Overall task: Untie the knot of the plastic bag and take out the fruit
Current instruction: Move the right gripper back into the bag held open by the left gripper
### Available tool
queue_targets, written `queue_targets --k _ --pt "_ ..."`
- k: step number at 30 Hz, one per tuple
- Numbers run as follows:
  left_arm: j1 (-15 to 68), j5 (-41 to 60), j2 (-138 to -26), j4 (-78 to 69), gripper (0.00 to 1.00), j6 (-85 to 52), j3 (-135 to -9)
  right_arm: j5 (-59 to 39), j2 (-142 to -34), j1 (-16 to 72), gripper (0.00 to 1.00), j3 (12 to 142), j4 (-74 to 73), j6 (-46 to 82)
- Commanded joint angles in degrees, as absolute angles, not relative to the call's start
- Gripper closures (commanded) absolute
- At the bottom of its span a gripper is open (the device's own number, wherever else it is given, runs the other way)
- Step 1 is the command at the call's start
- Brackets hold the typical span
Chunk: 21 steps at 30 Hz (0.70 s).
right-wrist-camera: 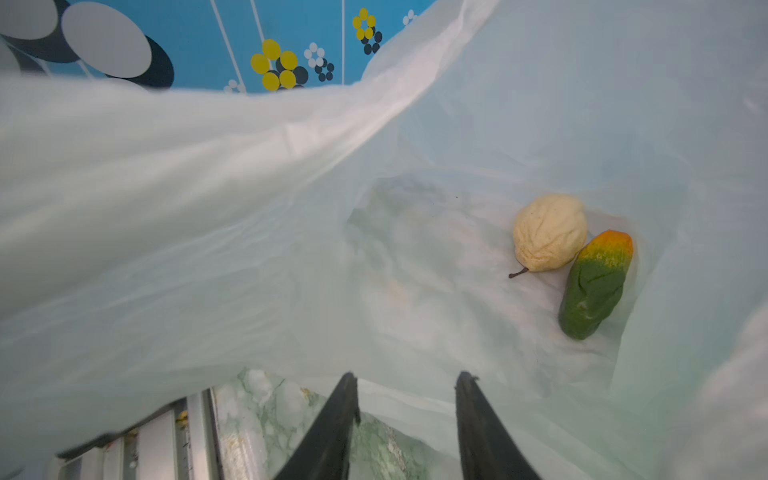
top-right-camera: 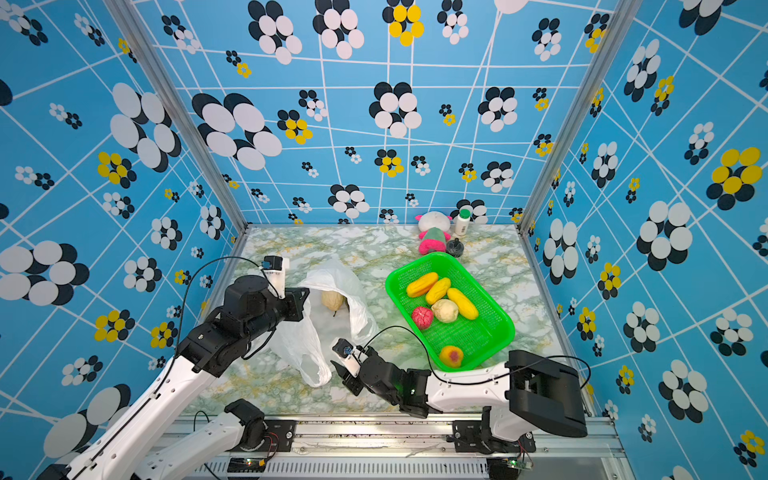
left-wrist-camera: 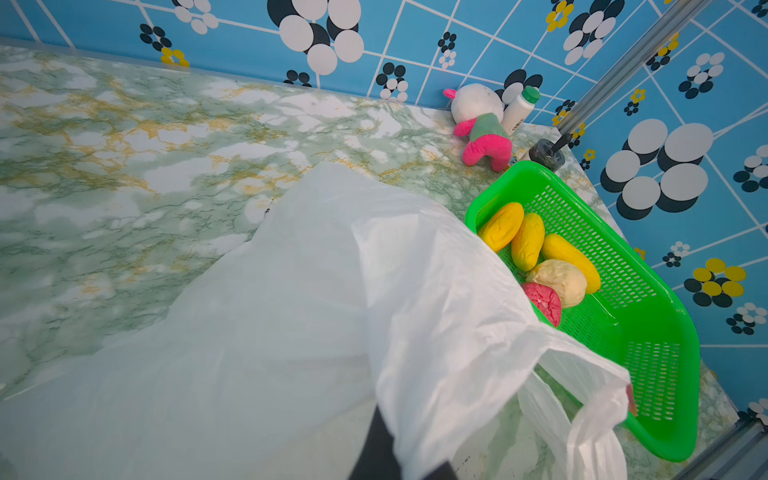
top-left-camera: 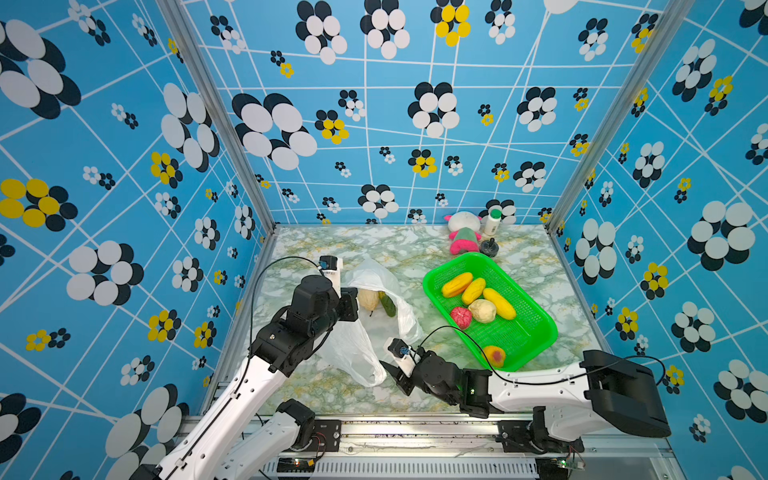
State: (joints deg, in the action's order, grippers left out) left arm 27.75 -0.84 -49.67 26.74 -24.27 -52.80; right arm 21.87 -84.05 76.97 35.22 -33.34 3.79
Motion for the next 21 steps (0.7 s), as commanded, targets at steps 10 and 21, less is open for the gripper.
queue_targets --k 10,21 --pt "27.3 -0.9 -48.1 27.2 1.0 -23.0 -52.4 27.3 -96.3 72.7 0.73 43.2 -34.1 11.6" --pt "27.3 -0.4 -48.8 26.5 1.0 -22.9 -52.7 28.9 -103.1 68.5 0.67 51.7 -27.6 15.6"
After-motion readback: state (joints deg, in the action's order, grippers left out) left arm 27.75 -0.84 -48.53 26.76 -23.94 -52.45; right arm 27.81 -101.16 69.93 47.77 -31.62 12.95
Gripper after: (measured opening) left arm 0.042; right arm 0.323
